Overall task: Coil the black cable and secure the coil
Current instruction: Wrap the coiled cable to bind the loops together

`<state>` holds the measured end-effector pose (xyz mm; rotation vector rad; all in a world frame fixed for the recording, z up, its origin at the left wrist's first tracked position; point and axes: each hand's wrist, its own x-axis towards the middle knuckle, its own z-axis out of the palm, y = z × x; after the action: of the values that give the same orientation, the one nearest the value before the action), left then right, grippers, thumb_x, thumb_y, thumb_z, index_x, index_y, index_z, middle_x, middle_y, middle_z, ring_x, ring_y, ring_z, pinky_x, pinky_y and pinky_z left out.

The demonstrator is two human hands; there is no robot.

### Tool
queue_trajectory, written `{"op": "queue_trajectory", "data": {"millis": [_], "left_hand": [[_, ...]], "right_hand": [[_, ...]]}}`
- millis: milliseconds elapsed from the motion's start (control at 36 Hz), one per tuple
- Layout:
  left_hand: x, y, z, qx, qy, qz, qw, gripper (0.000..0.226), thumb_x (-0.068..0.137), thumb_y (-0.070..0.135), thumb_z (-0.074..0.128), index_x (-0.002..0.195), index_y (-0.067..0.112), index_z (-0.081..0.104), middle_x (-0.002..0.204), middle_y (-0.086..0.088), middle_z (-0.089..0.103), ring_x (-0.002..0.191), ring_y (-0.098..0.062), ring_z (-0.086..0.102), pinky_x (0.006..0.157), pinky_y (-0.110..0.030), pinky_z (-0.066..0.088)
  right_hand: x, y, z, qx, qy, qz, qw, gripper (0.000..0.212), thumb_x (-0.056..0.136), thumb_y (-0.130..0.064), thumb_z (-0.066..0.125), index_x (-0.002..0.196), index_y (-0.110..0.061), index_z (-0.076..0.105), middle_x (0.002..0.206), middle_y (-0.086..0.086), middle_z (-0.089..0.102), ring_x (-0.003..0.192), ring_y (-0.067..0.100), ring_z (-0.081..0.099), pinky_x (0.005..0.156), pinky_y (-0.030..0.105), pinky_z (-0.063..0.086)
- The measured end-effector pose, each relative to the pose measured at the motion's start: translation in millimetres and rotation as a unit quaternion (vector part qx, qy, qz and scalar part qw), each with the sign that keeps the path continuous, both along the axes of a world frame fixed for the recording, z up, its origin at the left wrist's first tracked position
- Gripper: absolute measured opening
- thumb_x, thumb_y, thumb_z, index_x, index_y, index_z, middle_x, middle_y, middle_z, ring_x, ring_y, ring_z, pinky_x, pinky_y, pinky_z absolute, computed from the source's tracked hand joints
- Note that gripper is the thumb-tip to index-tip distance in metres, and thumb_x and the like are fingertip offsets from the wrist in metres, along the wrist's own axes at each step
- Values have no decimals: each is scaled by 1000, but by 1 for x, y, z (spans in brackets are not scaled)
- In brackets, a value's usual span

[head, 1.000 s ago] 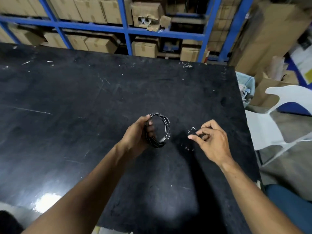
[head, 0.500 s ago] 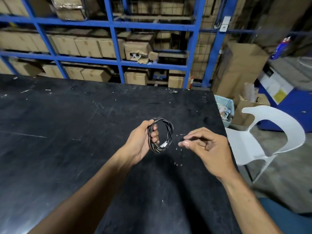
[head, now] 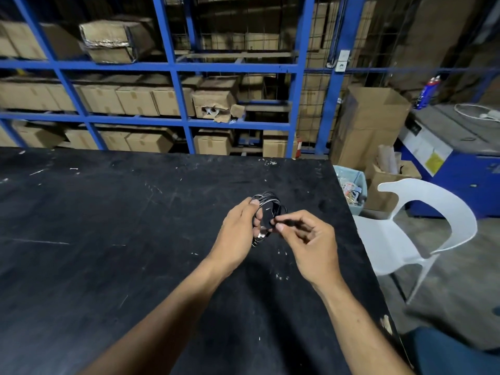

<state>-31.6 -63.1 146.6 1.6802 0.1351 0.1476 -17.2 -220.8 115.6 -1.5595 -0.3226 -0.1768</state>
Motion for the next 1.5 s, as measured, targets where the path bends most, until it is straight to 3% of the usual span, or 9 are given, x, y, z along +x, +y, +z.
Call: {"op": "queue_trajectory", "data": {"millis": [167,278,472,806,1000,1139,1194,1333,1500], "left_hand": [[-8,-4,3,76,-42,18,996,39,105,36,37,80,9,49,70,5,47,70,-17,43,72,-39,40],[-10,-9,2,94,-60,22,994,38,112,25,35,78,14,46,72,5,48,66,-12,41,67,-33,36],[-9,-15,4,86,-66,14,994,40,107,36,32,78,15,48,71,-1,53,68,-16,46,69,-42,40],[-6,-16,-1,122,-23,-30,992,41,114,41,32,97,15,59,73,8,55,62,-9,49,69,-39,45],[-10,-12,1,128,-63,-23,990,38,115,38,32,99,17,59,82,1,61,70,-7,51,68,-40,45],[-11,-5,6,189,-103,-44,976,37,116,33,36,93,10,52,80,-13,59,67,-13,47,64,-29,40],[-12,-2,6,212,-113,-65,968,35,116,30,37,92,9,51,79,-10,57,68,-15,46,65,-30,39],[-14,5,7,208,-123,-114,964,31,114,23,39,88,17,53,79,7,54,75,-7,50,70,-20,42],[-13,9,9,183,-122,-144,965,30,110,29,37,87,17,52,82,-7,54,78,-23,50,74,-39,41]], "right_hand": [[0,4,-1,55,22,6,998,24,94,6,73,95,-17,79,96,0,84,91,16,83,81,18,61],[-2,10,-2,89,2,-5,996,23,94,8,72,98,-14,79,100,1,84,96,14,82,83,17,60],[-6,20,-2,151,-49,-53,986,22,92,15,70,99,-4,77,105,8,81,106,18,79,92,21,58],[-9,20,-4,157,-49,-88,982,29,90,14,72,97,-14,79,106,3,82,107,18,79,93,21,59],[-14,8,7,-4,-122,-105,987,19,94,1,75,106,-13,81,104,-8,82,100,9,79,84,17,59],[-15,-8,23,-174,-260,-158,937,12,88,-3,81,96,-12,82,98,-4,71,82,4,67,72,12,47],[-10,-15,32,-186,-255,-128,940,12,85,-6,83,94,-14,81,104,-3,67,93,9,67,81,14,46],[9,-34,49,-119,-162,32,979,13,84,0,85,91,-11,83,109,5,74,115,25,68,105,45,52],[18,-40,51,-55,-101,118,986,12,82,8,84,90,0,82,100,14,76,96,14,73,85,21,53]]}}
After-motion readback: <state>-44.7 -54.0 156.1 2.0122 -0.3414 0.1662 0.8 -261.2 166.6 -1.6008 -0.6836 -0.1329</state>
